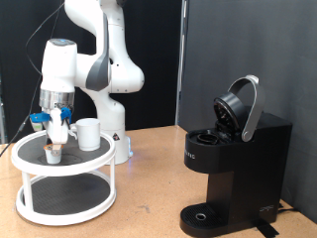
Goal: Make a cup of coffee with the keurig machine
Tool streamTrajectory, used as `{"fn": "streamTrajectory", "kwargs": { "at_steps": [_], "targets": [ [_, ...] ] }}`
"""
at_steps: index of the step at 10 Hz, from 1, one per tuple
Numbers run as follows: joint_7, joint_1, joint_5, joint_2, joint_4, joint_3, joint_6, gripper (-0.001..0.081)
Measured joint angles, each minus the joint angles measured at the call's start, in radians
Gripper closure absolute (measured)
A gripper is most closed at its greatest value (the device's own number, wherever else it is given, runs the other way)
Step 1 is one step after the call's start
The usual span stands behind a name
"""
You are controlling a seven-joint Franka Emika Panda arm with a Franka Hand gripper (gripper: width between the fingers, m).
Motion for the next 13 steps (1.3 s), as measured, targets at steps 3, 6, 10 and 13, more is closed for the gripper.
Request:
{"fn": "streamTrajectory", "kwargs": {
  "at_steps": [3, 6, 10, 13],
  "targets": [
    [0.002, 0.000, 0.002, 0.012, 0.000, 0.000, 0.000, 0.0186],
    [0.002, 0.000, 0.006, 0.014, 0.001, 0.000, -0.001, 0.0443],
    [-0.090, 0.002, 0.091, -0.030, 0.082, -0.001, -0.206, 0.0443],
    [-0.211, 0.001, 0.138, -0.091, 0.156, -0.008, -0.354, 0.0443]
  ]
}}
